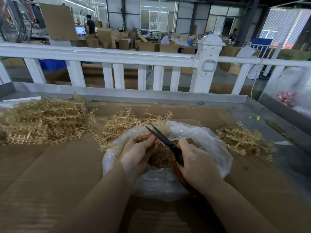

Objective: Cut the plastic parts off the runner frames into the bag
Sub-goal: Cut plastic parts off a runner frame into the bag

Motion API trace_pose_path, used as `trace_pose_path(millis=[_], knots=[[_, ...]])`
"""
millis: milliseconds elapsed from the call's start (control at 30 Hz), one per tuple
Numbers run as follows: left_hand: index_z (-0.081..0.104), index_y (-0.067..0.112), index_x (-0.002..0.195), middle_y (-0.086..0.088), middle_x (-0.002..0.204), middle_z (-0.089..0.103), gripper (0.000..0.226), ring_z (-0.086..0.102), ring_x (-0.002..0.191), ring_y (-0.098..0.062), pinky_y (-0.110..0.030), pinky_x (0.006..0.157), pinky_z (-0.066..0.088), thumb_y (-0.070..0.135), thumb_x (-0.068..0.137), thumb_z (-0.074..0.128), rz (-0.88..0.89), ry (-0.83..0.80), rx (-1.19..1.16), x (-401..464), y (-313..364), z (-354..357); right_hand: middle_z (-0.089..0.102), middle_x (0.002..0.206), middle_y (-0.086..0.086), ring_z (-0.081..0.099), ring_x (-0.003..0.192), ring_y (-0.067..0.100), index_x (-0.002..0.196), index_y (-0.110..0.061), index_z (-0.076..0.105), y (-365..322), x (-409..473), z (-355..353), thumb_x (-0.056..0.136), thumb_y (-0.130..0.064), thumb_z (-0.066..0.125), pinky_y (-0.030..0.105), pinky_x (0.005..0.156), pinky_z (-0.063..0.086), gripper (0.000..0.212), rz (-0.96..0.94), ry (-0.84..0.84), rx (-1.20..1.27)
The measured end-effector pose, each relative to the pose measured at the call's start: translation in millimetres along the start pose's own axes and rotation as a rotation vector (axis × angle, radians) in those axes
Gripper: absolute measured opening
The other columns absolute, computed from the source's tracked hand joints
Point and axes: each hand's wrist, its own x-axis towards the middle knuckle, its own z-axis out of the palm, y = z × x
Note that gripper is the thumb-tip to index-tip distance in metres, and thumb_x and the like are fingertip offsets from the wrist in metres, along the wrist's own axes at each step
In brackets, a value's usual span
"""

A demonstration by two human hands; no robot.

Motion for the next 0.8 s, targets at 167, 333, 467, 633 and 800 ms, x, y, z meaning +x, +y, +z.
trace_pose_path(millis=[167,333,467,633,800], knots=[[0.064,-0.001,0.091,-0.011,0.085,0.069,0.012,0.066,0.070,-0.013,-0.017,0.059,0.056,-0.009,0.087,0.056,0.027,0.004,0.039,-0.4,-2.2,1.7,0.055,0.067,-0.002,0.048,0.055,0.013,0.094,-0.012,0.052,-1.4,0.8,2.2,0.082,-0.025,0.063,0.021,0.053,0.033,0.021,0.021,0.012,-0.014],[0.063,-0.003,0.099,-0.012,0.088,0.068,0.015,0.066,0.073,-0.014,-0.017,0.061,0.057,-0.010,0.087,0.056,0.036,0.007,0.053,0.2,-2.3,1.6,0.053,0.076,-0.006,0.050,0.064,0.011,0.097,-0.021,0.040,0.9,1.5,6.2,0.088,-0.032,0.055,0.016,0.054,0.031,0.021,0.016,-0.049,0.044],[0.064,0.000,0.095,-0.010,0.084,0.070,0.014,0.068,0.066,-0.012,-0.018,0.059,0.056,-0.009,0.086,0.057,0.026,0.010,0.036,-0.7,-1.5,1.4,0.052,0.076,-0.009,0.048,0.063,0.007,0.093,-0.026,0.032,2.9,1.3,8.2,0.089,-0.033,0.055,0.014,0.052,0.032,0.025,0.026,-0.067,0.097],[0.065,0.001,0.094,-0.010,0.084,0.070,0.014,0.068,0.068,-0.012,-0.018,0.059,0.056,-0.008,0.086,0.057,0.019,0.006,0.041,-0.7,-1.0,1.3,0.054,0.078,-0.008,0.051,0.065,0.008,0.094,-0.026,0.032,3.8,2.2,9.1,0.089,-0.034,0.056,0.015,0.056,0.035,0.026,0.028,-0.072,0.101],[0.066,0.003,0.089,-0.008,0.077,0.071,0.014,0.068,0.063,-0.010,-0.017,0.056,0.055,-0.008,0.087,0.057,0.017,-0.004,0.041,-1.9,-0.5,0.2,0.054,0.079,-0.009,0.051,0.066,0.006,0.095,-0.026,0.034,3.6,1.2,9.1,0.089,-0.033,0.058,0.013,0.056,0.036,0.026,0.030,-0.073,0.098]])
